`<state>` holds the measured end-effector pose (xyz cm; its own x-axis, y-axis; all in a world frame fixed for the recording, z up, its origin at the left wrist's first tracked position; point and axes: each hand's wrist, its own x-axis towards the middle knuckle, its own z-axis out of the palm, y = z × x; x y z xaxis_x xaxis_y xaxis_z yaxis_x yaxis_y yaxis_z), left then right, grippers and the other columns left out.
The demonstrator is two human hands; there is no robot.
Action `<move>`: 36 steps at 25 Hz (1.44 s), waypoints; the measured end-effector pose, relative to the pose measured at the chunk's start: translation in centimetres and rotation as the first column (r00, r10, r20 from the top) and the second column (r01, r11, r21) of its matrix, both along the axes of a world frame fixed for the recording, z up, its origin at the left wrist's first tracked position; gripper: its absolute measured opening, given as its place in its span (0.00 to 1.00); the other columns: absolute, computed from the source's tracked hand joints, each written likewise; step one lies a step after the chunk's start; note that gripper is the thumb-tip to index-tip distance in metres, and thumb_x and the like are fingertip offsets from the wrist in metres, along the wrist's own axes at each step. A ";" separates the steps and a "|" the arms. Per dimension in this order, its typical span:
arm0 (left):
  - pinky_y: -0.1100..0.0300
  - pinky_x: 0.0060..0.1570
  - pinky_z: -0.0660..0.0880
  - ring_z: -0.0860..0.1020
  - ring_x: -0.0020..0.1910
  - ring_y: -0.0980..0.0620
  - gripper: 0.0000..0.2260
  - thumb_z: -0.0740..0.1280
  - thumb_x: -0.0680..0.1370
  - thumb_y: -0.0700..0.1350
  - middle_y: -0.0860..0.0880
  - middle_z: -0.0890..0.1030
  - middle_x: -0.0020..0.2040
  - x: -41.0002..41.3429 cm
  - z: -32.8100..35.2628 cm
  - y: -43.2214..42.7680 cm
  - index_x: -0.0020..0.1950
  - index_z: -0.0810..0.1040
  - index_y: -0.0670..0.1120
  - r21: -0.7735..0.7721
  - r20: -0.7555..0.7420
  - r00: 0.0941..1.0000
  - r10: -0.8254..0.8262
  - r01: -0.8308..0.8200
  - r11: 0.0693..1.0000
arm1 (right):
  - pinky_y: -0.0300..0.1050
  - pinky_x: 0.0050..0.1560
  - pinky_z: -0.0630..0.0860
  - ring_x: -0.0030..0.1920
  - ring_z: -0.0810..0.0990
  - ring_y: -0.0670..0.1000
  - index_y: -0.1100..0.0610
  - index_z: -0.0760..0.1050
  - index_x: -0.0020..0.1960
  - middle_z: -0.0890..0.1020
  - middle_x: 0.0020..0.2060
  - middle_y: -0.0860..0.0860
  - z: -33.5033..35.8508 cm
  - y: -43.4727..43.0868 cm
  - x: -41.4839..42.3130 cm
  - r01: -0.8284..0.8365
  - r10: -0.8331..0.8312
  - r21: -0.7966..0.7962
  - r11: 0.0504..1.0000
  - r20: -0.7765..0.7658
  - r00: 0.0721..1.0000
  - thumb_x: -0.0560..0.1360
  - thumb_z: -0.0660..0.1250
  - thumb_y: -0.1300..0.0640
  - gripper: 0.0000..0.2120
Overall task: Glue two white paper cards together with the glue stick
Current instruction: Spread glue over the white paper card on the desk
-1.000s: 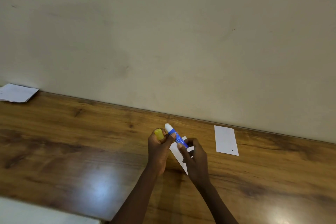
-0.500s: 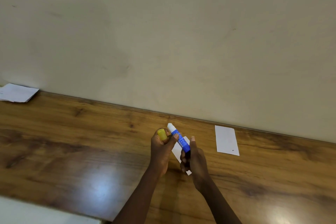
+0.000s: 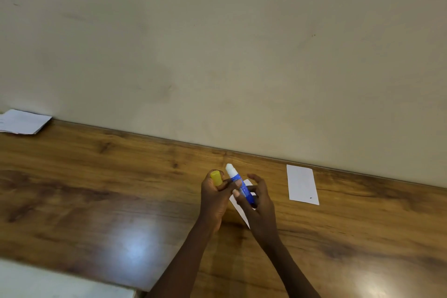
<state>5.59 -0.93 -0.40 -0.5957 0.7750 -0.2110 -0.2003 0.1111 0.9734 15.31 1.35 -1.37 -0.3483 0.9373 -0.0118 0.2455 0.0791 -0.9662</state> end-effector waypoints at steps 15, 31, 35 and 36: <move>0.42 0.68 0.37 0.53 0.74 0.37 0.40 0.73 0.67 0.54 0.36 0.61 0.73 -1.8 -6.8 -1.6 0.69 0.55 0.43 -0.290 -0.759 0.638 -0.130 -0.153 0.945 | 0.33 0.23 0.69 0.22 0.72 0.46 0.56 0.75 0.39 0.74 0.30 0.54 -1.1 2.4 -0.1 0.180 -0.491 -0.574 0.799 -0.450 0.746 0.75 0.59 0.58 0.09; 0.32 0.67 0.38 0.45 0.76 0.41 0.33 0.67 0.65 0.65 0.41 0.49 0.77 -2.0 -8.4 -0.7 0.62 0.62 0.48 -0.440 -0.832 0.462 -0.306 -0.213 0.872 | 0.35 0.29 0.70 0.25 0.72 0.46 0.61 0.73 0.45 0.75 0.30 0.53 -3.8 3.9 -0.5 0.246 -0.342 -0.369 0.896 -0.222 0.913 0.74 0.62 0.60 0.04; 0.30 0.66 0.38 0.44 0.76 0.41 0.36 0.68 0.64 0.66 0.42 0.47 0.77 -2.1 -8.4 -0.8 0.64 0.61 0.48 -0.451 -0.830 0.448 -0.333 -0.189 0.872 | 0.30 0.27 0.72 0.23 0.76 0.44 0.65 0.74 0.49 0.80 0.34 0.54 -3.5 4.6 -0.1 0.059 -0.122 -0.289 0.956 -0.207 0.971 0.74 0.61 0.64 0.06; 0.30 0.66 0.38 0.44 0.76 0.41 0.36 0.68 0.64 0.66 0.42 0.47 0.77 -2.1 -8.4 -0.8 0.64 0.61 0.48 -0.455 -0.830 0.443 -0.339 -0.183 0.872 | 0.30 0.27 0.72 0.24 0.77 0.43 0.65 0.75 0.49 0.80 0.34 0.54 -3.4 4.7 0.0 0.023 -0.073 -0.267 0.963 -0.181 0.981 0.74 0.62 0.65 0.06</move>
<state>3.44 -1.74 -8.83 -0.5914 0.8031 0.0735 0.7448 0.5090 0.4314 15.29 6.07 -4.73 -0.3227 0.9254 -0.1986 0.0551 -0.1911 -0.9800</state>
